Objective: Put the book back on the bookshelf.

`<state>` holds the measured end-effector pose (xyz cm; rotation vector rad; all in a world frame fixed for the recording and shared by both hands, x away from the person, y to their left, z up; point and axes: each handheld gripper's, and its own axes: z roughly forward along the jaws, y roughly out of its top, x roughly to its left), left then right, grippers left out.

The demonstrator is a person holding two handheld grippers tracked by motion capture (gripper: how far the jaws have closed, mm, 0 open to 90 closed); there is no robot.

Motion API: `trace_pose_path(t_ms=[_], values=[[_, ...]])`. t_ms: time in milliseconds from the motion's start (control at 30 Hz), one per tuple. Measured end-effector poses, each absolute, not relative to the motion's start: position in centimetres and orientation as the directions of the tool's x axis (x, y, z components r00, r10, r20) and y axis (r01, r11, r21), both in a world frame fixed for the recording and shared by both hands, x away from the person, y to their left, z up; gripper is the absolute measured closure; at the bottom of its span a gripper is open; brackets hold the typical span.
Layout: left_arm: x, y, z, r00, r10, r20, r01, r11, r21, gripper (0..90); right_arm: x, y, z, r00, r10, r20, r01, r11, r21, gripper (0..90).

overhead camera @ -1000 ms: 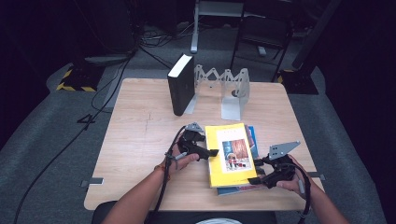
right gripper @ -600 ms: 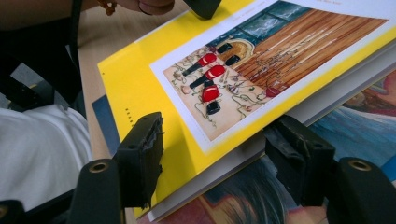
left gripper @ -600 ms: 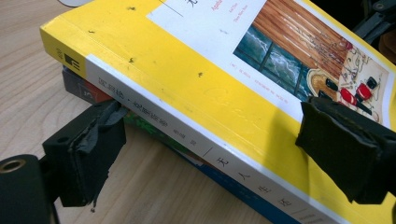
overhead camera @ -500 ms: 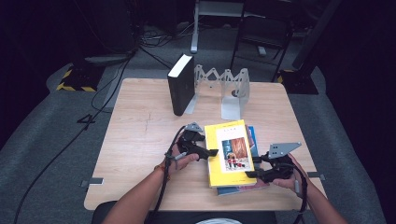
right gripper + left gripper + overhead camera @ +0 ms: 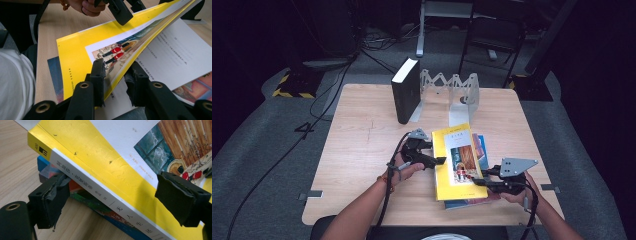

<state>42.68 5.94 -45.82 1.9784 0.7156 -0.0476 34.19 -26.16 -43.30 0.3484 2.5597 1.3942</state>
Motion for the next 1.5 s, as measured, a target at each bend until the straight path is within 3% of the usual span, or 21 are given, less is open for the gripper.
trace_pose_path(t_ms=[367, 967, 1133, 1500], values=[[42.6, 5.4, -43.9, 0.843, 0.430, -0.323, 0.468, -0.290, 0.835, 15.4, 33.1, -26.1, -42.8, -0.945, 0.294, -0.143, 0.023, 0.496, 0.868, 78.4], [41.7, 4.9, -38.0, 0.865, 0.451, -0.220, 0.361, -0.256, 0.896, 19.7, 33.5, -27.0, -41.7, -0.908, 0.391, -0.149, 0.044, 0.444, 0.895, 84.3], [41.2, 4.4, -35.9, 0.878, 0.452, -0.155, 0.286, -0.238, 0.928, 27.1, 34.2, -27.0, -41.8, -0.882, 0.441, -0.163, 0.052, 0.435, 0.899, 85.8], [40.0, 4.3, -35.5, 0.921, 0.386, -0.054, 0.158, -0.245, 0.956, 49.2, 34.7, -27.5, -42.5, -0.878, 0.450, -0.162, 0.058, 0.437, 0.898, 84.4]])
